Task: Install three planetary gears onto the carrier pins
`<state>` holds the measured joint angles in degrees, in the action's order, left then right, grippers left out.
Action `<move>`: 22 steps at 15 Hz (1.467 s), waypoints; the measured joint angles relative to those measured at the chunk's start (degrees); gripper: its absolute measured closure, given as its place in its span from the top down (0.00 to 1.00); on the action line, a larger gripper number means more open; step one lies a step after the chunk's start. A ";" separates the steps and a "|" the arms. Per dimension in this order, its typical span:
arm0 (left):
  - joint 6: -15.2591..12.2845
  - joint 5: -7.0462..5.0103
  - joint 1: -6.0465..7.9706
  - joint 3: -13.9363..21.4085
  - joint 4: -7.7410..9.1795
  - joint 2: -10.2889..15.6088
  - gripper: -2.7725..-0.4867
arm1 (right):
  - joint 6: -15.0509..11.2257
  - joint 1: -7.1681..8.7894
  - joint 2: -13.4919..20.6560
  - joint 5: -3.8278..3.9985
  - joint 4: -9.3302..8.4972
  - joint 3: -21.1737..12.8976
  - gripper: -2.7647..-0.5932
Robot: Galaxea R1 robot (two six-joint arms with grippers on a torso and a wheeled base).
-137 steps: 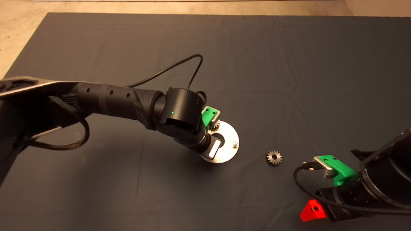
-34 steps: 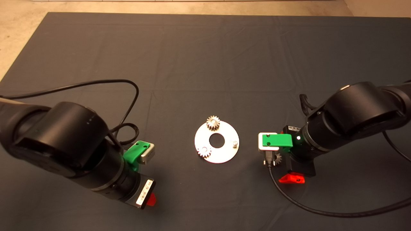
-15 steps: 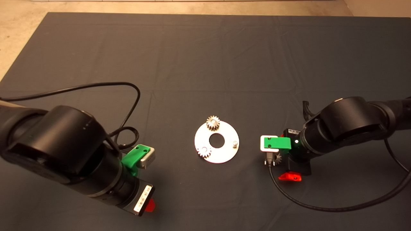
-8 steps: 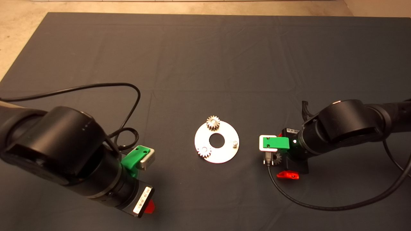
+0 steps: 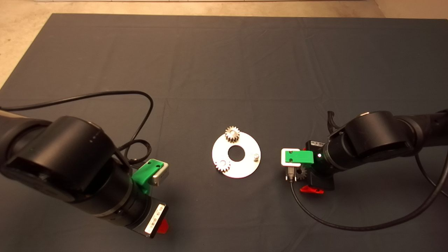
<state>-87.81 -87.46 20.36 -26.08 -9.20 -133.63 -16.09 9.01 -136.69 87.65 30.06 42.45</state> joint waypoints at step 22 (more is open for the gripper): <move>0.00 0.00 0.00 1.47 2.15 -0.13 0.56 | 0.02 -2.18 -1.73 -0.02 3.50 2.47 0.37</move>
<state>-87.81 -87.46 20.36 -24.61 -7.05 -133.77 -16.07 6.83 -138.42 87.63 33.56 44.92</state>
